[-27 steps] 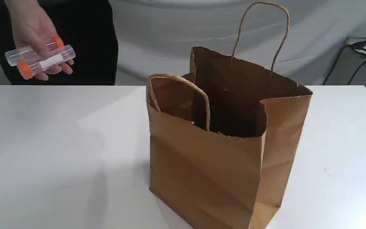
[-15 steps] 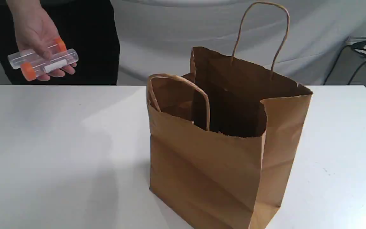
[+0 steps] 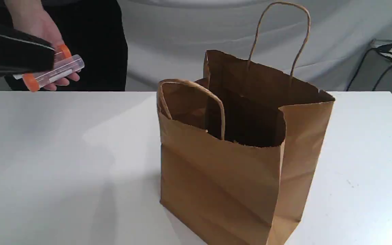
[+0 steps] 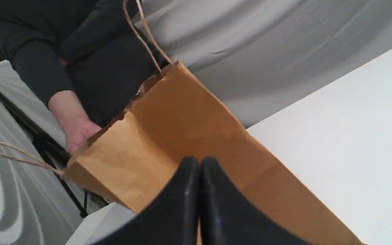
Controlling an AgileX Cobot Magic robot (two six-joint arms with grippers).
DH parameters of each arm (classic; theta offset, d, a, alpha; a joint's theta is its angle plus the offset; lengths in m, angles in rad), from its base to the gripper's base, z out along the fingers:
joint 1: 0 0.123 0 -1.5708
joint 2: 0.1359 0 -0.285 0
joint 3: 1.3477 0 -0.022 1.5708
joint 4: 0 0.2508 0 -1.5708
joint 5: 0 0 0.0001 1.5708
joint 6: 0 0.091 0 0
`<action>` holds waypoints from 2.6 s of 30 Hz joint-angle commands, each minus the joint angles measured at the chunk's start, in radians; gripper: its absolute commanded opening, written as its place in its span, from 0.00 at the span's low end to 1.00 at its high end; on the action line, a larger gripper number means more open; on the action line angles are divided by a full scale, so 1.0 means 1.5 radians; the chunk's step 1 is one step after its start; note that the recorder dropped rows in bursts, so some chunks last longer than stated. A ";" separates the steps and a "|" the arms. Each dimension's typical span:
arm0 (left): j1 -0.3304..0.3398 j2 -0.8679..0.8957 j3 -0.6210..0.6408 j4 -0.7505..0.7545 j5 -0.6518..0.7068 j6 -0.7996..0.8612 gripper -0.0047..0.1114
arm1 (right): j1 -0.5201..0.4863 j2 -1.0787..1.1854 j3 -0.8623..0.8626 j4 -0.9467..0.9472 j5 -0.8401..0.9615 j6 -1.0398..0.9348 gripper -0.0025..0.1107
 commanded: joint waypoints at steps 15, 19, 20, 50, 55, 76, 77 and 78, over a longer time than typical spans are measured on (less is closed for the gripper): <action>-0.189 0.058 -0.006 0.007 -0.159 0.088 0.39 | -0.001 0.127 -0.223 -0.178 0.002 -0.001 0.02; -0.189 0.058 -0.006 0.010 -0.160 0.088 0.39 | -0.001 0.276 -0.343 -0.257 0.042 -0.001 0.02; -0.189 0.058 -0.006 0.010 -0.160 0.088 0.39 | -0.001 0.319 -0.377 -0.275 0.060 0.000 0.02; -0.190 0.112 -0.006 -0.049 -0.136 0.183 0.39 | -0.001 0.851 -0.840 -0.434 0.351 0.030 0.47; -0.213 0.132 -0.006 -0.066 -0.135 0.221 0.39 | -0.001 0.851 -0.840 -0.434 0.365 0.047 0.47; -0.221 0.136 -0.006 -0.064 -0.224 0.243 0.39 | 0.000 0.873 -0.840 -0.473 0.364 0.083 0.46; -0.221 0.136 -0.006 -0.066 -0.221 0.243 0.39 | 0.000 0.881 -0.840 -0.471 0.353 0.083 0.46; -0.221 0.136 -0.006 -0.067 -0.217 0.243 0.39 | 0.000 0.890 -0.840 -0.465 0.351 0.083 0.46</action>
